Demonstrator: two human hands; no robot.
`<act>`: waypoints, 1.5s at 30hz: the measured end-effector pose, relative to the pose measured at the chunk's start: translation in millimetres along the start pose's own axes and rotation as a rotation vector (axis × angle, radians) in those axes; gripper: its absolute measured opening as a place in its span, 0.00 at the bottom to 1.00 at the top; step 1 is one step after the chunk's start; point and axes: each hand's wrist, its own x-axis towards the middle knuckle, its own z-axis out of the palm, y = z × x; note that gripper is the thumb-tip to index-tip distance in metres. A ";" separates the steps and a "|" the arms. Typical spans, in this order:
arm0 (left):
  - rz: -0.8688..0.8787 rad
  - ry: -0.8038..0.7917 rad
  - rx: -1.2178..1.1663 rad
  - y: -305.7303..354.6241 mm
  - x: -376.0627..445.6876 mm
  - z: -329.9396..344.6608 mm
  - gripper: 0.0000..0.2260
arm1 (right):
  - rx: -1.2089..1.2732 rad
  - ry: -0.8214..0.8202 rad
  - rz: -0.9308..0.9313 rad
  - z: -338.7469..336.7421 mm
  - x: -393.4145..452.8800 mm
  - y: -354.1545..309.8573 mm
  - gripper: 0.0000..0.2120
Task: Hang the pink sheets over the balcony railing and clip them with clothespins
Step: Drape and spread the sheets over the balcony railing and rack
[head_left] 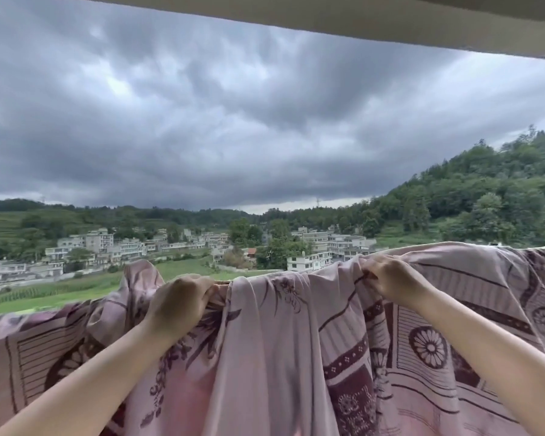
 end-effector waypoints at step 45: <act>-0.699 0.325 0.094 -240.6 -156.5 -104.8 0.19 | 0.208 0.231 -0.436 -12.5 13.4 -335.1 0.07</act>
